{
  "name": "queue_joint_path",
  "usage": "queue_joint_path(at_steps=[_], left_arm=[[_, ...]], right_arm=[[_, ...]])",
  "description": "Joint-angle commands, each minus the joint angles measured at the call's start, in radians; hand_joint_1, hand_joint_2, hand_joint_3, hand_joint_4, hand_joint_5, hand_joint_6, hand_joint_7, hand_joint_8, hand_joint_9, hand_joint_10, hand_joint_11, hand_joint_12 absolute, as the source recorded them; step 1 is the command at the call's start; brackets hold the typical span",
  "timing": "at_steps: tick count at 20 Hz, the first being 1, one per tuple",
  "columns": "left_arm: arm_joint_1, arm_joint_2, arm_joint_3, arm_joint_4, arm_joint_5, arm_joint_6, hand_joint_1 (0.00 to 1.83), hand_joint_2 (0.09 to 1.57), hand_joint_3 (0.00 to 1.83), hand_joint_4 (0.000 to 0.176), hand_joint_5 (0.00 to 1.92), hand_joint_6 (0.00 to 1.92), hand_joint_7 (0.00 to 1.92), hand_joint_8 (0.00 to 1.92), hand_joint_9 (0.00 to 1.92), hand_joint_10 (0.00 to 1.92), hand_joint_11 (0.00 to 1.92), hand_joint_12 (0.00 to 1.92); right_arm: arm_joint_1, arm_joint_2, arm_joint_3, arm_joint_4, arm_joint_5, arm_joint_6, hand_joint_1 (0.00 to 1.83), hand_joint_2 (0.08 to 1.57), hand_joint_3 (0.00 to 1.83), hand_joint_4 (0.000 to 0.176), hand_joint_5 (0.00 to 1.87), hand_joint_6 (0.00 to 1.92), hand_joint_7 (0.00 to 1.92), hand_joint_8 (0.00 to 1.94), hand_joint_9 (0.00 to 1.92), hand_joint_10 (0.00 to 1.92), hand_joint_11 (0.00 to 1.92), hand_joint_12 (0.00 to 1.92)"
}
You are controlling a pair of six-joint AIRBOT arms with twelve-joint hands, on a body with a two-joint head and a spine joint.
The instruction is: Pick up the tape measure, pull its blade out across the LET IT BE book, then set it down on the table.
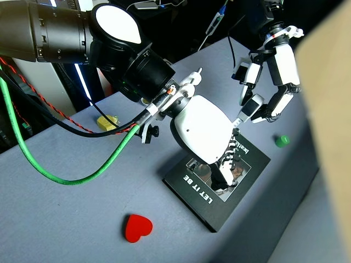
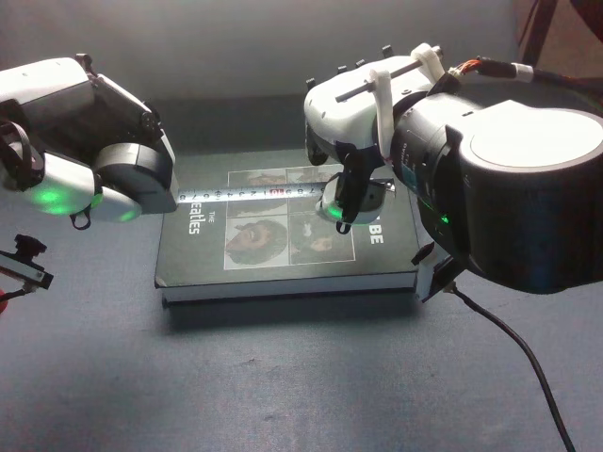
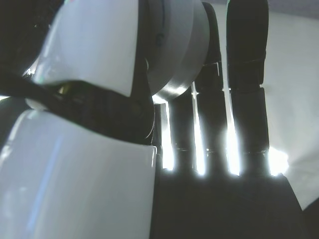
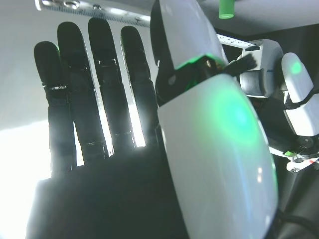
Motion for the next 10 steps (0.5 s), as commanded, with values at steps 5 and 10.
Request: queue_joint_path(at_steps=[5,10], left_arm=[[-0.011,-0.002,0.004,-0.007,-0.118,-0.013,1.38,1.1,0.0,0.0,0.93,0.89,0.94,0.99,1.03,1.12,1.05,0.92],[-0.011,-0.002,0.004,-0.007,-0.118,-0.014,1.38,1.11,0.0,0.0,0.9,0.92,0.93,1.02,1.02,1.15,1.03,0.93]], right_arm=[[0.003,0.005,-0.004,-0.076,-0.008,-0.003,0.99,1.11,0.0,0.0,0.71,0.01,0.85,0.01,0.83,0.01,0.42,0.92],[0.004,0.005,-0.004,-0.086,-0.008,-0.002,0.99,1.11,0.0,0.0,0.72,0.01,0.85,0.01,0.83,0.01,0.43,0.92]])
